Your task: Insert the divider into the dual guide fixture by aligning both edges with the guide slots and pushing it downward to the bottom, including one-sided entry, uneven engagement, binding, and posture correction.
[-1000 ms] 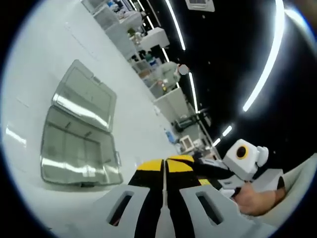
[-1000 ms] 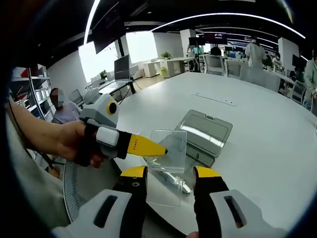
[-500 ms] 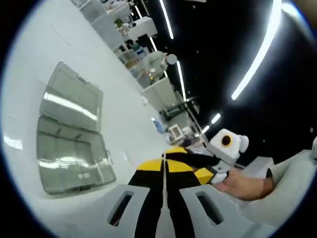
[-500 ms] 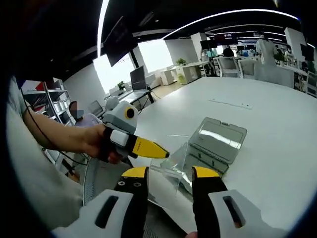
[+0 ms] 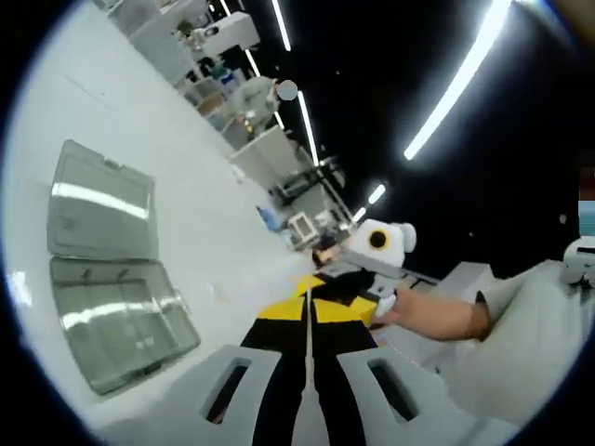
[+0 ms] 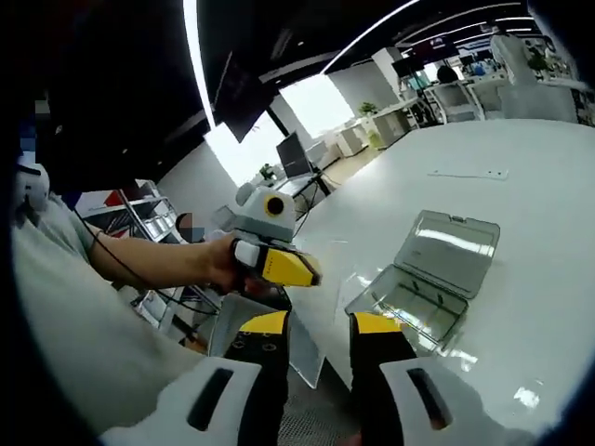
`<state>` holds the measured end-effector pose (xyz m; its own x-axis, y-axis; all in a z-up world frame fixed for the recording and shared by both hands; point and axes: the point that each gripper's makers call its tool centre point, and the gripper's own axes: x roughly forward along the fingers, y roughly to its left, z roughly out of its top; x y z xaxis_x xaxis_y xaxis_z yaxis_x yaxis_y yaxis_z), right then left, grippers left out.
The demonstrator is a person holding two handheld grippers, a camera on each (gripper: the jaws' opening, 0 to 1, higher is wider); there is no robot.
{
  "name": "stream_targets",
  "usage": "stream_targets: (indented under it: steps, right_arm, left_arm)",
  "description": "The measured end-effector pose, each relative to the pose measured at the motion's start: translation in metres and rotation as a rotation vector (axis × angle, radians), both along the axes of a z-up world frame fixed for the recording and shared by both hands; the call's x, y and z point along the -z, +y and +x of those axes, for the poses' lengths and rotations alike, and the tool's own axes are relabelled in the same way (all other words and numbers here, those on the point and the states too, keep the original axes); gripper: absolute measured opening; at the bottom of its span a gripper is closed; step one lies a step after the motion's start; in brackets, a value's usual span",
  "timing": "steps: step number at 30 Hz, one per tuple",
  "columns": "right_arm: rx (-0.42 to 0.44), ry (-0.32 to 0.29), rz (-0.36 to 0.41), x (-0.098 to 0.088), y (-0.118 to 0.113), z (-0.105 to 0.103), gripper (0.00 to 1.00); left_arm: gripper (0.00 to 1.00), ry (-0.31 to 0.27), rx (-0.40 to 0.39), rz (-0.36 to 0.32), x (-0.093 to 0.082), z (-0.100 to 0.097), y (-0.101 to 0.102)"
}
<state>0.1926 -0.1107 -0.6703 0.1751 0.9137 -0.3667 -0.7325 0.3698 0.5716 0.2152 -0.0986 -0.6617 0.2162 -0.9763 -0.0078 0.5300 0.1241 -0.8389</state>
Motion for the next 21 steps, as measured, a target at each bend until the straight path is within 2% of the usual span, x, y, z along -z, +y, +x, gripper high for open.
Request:
stream_targets:
  steps: [3,9,21]
  right_arm:
    - [-0.026,0.013,-0.006,0.001,0.001,-0.003,0.19]
    - [-0.072,0.092,0.069,-0.006,0.005,-0.010,0.14]
    - [-0.123,0.148,0.126,-0.012,0.012,-0.019,0.10]
  left_arm:
    - [0.00,-0.013,0.025,-0.009,-0.004,-0.003,-0.003]
    - [0.00,-0.028,0.058,-0.020,-0.010,-0.007,-0.006]
    - [0.00,-0.036,0.085,-0.053,-0.019,-0.013,-0.008]
